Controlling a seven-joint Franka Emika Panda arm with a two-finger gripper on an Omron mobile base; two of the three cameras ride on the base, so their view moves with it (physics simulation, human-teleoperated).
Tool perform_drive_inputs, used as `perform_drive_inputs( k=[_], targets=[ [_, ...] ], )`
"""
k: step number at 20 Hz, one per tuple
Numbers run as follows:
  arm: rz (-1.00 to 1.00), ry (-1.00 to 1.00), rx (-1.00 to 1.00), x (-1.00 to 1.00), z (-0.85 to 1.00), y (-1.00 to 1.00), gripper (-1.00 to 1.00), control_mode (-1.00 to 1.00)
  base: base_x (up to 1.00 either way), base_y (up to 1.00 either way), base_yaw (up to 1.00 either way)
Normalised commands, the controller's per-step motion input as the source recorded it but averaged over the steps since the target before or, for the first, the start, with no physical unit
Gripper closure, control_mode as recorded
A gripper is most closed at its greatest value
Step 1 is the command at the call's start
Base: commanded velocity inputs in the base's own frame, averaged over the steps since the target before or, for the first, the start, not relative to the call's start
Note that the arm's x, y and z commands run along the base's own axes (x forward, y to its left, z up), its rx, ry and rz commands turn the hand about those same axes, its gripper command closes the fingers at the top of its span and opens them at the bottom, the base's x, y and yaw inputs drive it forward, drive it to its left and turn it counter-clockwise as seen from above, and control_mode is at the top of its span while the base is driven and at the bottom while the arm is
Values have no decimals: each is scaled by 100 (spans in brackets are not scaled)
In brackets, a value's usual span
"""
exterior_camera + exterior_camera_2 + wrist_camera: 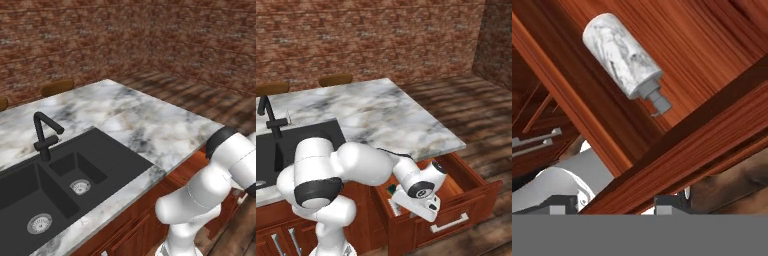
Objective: Restock the sink supplies by placing the sponge and soap dispenser on the counter and next to the sink. Make sure the soap dispenser is upright.
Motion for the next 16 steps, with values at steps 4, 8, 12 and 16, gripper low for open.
perform_drive_inputs(
  k=[4,8,12,16],
  targets=[
    [0,2,0,-82,-44,-74,-100,-100,0,0,0],
    [0,6,0,-81,-37,-65,-100,-100,0,0,0],
    [-4,4,0,2,24,-14,-100,-100,0,0,0],
    [-3,1,-3,67,86,9,-100,-100,0,0,0]
  ],
)
